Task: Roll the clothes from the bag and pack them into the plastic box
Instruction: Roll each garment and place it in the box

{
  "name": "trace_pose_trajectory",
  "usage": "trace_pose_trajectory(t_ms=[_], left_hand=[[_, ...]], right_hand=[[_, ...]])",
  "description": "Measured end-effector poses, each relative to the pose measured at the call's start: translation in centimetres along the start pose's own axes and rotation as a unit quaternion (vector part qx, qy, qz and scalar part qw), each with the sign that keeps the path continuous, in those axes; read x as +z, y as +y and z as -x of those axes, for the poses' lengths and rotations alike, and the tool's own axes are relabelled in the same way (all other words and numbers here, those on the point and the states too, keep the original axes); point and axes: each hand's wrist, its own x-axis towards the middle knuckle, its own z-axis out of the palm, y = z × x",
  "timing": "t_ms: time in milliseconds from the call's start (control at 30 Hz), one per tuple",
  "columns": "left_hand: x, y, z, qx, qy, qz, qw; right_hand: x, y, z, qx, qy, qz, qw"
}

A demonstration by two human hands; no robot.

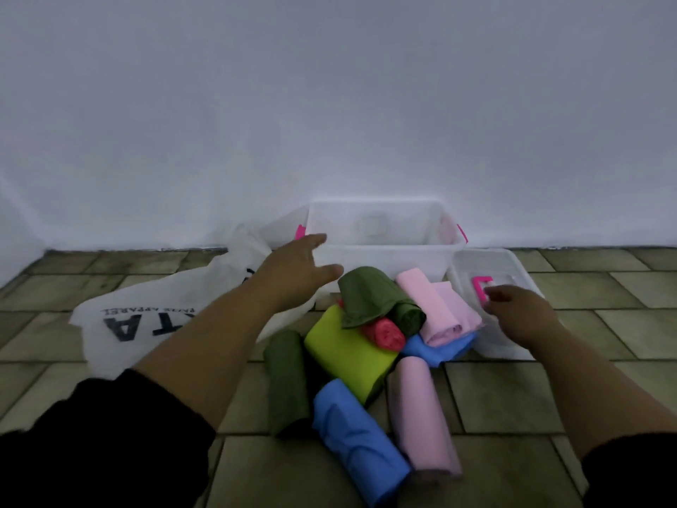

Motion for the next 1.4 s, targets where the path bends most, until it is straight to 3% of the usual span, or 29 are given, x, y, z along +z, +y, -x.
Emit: trace_pose_trajectory(t_ms=[67, 100, 200, 267, 333, 433, 733, 900, 967, 1067, 1133, 1200, 1267, 1400], left_hand=[[-0.6, -0.9, 3.7, 0.031, -0.01, -0.015, 0.999], [-0.6, -1.5, 5.6, 0.043, -0.019, -0.036, 0.998], [1.2, -3.9, 10.5, 0.073, -0.092, -0.162, 0.98], [3.0, -5.7, 12.4, 0.083, -0.141, -0.241, 0.957], [4.4, -7.1, 13.2, 0.071, -0.147, -0.267, 0.95], [5.4, -8.0, 13.5, 0.085, -0.089, -0.255, 0.959], [6.5, -9.5, 13.1, 0.091, -0.016, -0.256, 0.962], [6.6, -8.6, 12.2, 0.064, -0.067, -0.277, 0.956], [5.6, -7.8, 11.5, 0.053, -0.106, -0.242, 0.963], [3.1, -7.3, 10.2, 0.07, -0.095, -0.168, 0.979], [1.9, -7.6, 9.5, 0.113, -0.102, -0.251, 0.956], [1.5, -7.8, 9.0, 0.17, -0.128, -0.382, 0.899], [1.5, -7.7, 8.7, 0.213, -0.144, -0.461, 0.849], [1.5, -7.3, 8.4, 0.263, -0.131, -0.504, 0.812]], right_hand=[[-0.4, -1.0, 3.3, -0.053, 0.078, -0.035, 0.995], [-0.3, -1.7, 5.6, -0.084, 0.076, -0.038, 0.993], [1.6, -4.3, 13.4, -0.2, -0.045, -0.003, 0.979], [4.1, -5.4, 17.9, -0.255, -0.121, 0.112, 0.953], [6.7, -5.7, 20.7, -0.29, -0.137, 0.24, 0.916], [8.3, -5.1, 21.8, -0.284, -0.097, 0.304, 0.904], [5.1, -0.4, 20.4, -0.223, -0.057, 0.305, 0.924], [4.7, -0.1, 19.3, -0.204, -0.031, 0.312, 0.927], [4.6, -0.2, 19.0, -0.192, -0.031, 0.328, 0.925], [4.4, -0.7, 18.9, -0.176, -0.018, 0.335, 0.925], [4.6, -1.6, 19.5, -0.202, 0.011, 0.321, 0.925], [5.7, -2.3, 20.5, -0.293, 0.024, 0.297, 0.909], [7.3, -2.2, 21.3, -0.357, -0.033, 0.326, 0.875], [7.9, -0.9, 19.8, -0.331, -0.082, 0.366, 0.866]])
